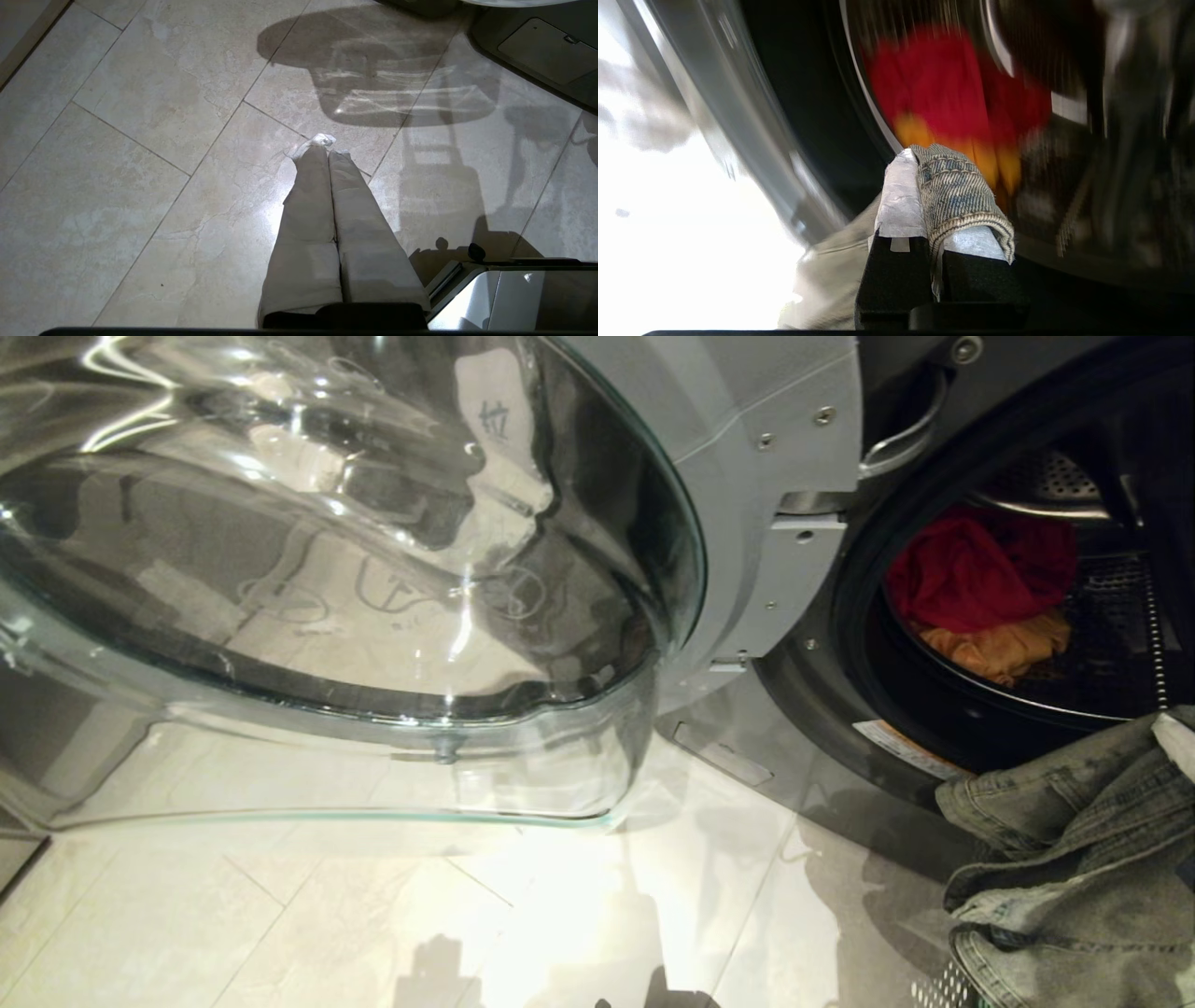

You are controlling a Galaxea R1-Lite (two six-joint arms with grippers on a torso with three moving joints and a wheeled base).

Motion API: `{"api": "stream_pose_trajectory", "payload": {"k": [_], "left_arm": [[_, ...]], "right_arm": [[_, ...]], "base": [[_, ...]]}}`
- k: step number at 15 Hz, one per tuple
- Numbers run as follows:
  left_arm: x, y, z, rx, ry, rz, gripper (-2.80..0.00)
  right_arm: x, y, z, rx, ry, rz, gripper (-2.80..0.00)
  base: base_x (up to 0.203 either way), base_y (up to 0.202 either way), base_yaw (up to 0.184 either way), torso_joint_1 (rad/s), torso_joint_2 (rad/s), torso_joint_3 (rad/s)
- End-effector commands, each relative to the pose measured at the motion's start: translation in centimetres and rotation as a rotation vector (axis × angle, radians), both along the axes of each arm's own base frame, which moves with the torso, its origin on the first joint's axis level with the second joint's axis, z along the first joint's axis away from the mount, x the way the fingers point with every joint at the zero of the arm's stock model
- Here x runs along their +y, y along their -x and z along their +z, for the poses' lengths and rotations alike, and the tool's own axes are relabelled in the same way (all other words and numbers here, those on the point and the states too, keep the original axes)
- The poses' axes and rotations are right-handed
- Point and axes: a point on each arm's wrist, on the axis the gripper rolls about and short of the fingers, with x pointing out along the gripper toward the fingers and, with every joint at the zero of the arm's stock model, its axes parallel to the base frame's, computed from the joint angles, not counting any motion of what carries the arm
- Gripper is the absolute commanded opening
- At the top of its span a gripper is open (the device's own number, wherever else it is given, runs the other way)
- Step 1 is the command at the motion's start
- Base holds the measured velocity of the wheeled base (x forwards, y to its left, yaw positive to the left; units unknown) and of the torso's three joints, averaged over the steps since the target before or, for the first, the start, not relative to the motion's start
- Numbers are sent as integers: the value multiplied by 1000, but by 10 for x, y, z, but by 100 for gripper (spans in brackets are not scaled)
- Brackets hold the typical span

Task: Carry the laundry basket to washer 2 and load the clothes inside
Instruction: Place the clothes into the washing machine

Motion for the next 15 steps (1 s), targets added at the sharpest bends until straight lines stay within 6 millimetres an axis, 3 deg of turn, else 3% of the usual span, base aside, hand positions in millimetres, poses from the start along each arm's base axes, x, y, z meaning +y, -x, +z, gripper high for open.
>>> {"api": "stream_pose_trajectory", "payload": {"k": [1,11,15], "left_arm": [[0,0,0,0,0,2,-280],[0,0,0,0,0,2,-280],[0,0,0,0,0,0,-280]], "right_arm": [[0,-3,3,-24,0,2,-280],[-2,-15,19,-102,-12,-31,-280],[-5,-24,39,-185,-72,-86,-280]], "base": [[2,5,56,2,-2,1],[0,0,0,0,0,0],[0,0,0,0,0,0]]}}
